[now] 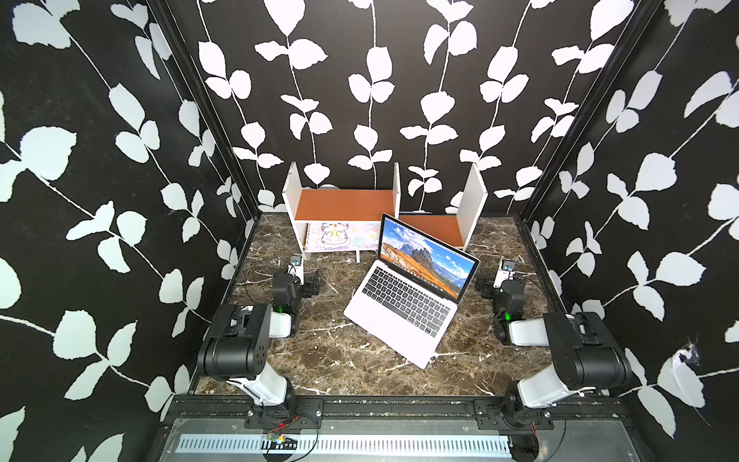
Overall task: Close the laptop lid and set it aside
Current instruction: Close the lid of the laptop.
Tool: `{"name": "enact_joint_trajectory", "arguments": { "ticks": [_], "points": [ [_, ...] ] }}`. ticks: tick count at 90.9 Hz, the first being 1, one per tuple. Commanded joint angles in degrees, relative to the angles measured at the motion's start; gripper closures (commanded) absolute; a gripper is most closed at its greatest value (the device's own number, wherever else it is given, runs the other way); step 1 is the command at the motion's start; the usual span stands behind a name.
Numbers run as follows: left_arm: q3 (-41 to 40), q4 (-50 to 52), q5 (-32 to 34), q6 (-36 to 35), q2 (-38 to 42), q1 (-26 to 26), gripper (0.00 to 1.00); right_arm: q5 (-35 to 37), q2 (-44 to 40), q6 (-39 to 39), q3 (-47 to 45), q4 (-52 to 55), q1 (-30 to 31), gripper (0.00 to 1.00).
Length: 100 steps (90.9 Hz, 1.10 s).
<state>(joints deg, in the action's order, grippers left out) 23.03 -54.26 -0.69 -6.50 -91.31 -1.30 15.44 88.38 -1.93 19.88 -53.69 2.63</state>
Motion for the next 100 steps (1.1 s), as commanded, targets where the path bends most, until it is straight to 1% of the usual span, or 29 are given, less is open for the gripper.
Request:
{"name": "enact_joint_trajectory", "arguments": {
  "ticks": [1, 7, 11, 18, 22, 27, 35, 38, 45, 50, 54, 60, 66, 72, 79, 82, 89, 94, 100],
  "points": [
    [-2.3, -1.8, -1.1, -0.3, 3.5, 0.1, 0.01, -0.5, -5.5, 0.8, -0.6, 0.6, 0.1, 0.0],
    [-3.8, 1.7, -0.2, 0.4, 9.1, 0.1, 0.01, -0.6, -13.0, 0.6, -0.9, 6.6, 0.1, 0.0],
    [-4.1, 6.9, 0.6, 2.4, 15.5, 0.1, 0.01, -1.1, -18.5, -0.9, -0.6, 13.2, 0.1, 0.0],
    [-2.7, 22.2, 1.2, 6.5, 26.9, 0.1, 0.01, -1.6, -30.4, -5.1, 2.1, 28.1, 0.1, 0.0],
    [-1.5, 31.4, 2.2, 9.4, 33.4, 0.1, 0.01, -1.5, -35.5, -8.5, 4.0, 36.0, 0.1, 0.0],
    [-0.5, 40.5, 5.5, 16.1, 40.1, 0.1, 0.01, -1.8, -40.7, -13.1, 5.9, 43.8, 0.0, 0.0],
    [-0.3, 50.4, 9.4, 30.4, 48.8, 0.1, 0.01, -5.2, -48.3, -20.6, 8.2, 52.3, -0.1, 0.0],
    [-0.6, 52.6, 8.7, 34.4, 53.5, 0.1, 0.01, -7.4, -50.7, -23.3, 8.8, 54.3, -0.1, 0.0],
    [-1.1, 55.2, 5.0, 43.2, 60.2, 0.2, 0.01, -12.1, -55.3, -29.7, 10.6, 57.7, -0.2, 0.01],
    [-2.0, 55.0, 1.6, 50.7, 63.0, 0.2, 0.01, -11.7, -58.3, -36.2, 12.9, 61.4, -0.5, 0.0],
    [-2.6, 54.2, -1.2, 56.7, 63.9, 0.2, 0.01, -12.0, -60.0, -38.9, 14.3, 62.1, -0.9, 0.0],
    [-2.6, 52.6, -6.4, 63.8, 63.4, 0.2, 0.01, -13.8, -60.7, -39.7, 17.3, 60.7, -1.2, 0.0],
    [-2.4, 49.6, -12.5, 68.9, 60.1, 0.2, 0.01, -17.0, -57.4, -39.0, 22.5, 61.6, -1.3, 0.01],
    [-1.1, 46.1, -18.9, 71.9, 55.0, -0.6, 0.01, -24.2, -51.1, -38.1, 29.4, 63.6, -1.3, 0.04],
    [2.5, 43.5, -22.1, 70.9, 49.2, -4.5, 0.01, -34.9, -42.8, -38.3, 37.9, 66.0, -1.2, 0.13],
    [4.5, 43.2, -22.1, 69.3, 46.7, -7.4, 0.01, -39.6, -38.6, -38.6, 41.4, 66.1, -1.2, 0.16],
    [9.9, 43.2, -21.7, 64.6, 40.6, -14.2, 0.01, -47.4, -31.2, -40.1, 48.0, 66.3, 0.0, 0.2],
    [13.3, 43.6, -21.5, 61.3, 36.5, -18.2, 0.01, -49.2, -26.9, -38.1, 53.5, 69.8, 2.1, 0.22],
    [15.4, 43.0, -20.1, 59.4, 32.6, -22.1, 0.01, -48.2, -22.3, -31.7, 61.9, 77.7, 6.3, 0.22]
  ]
}}
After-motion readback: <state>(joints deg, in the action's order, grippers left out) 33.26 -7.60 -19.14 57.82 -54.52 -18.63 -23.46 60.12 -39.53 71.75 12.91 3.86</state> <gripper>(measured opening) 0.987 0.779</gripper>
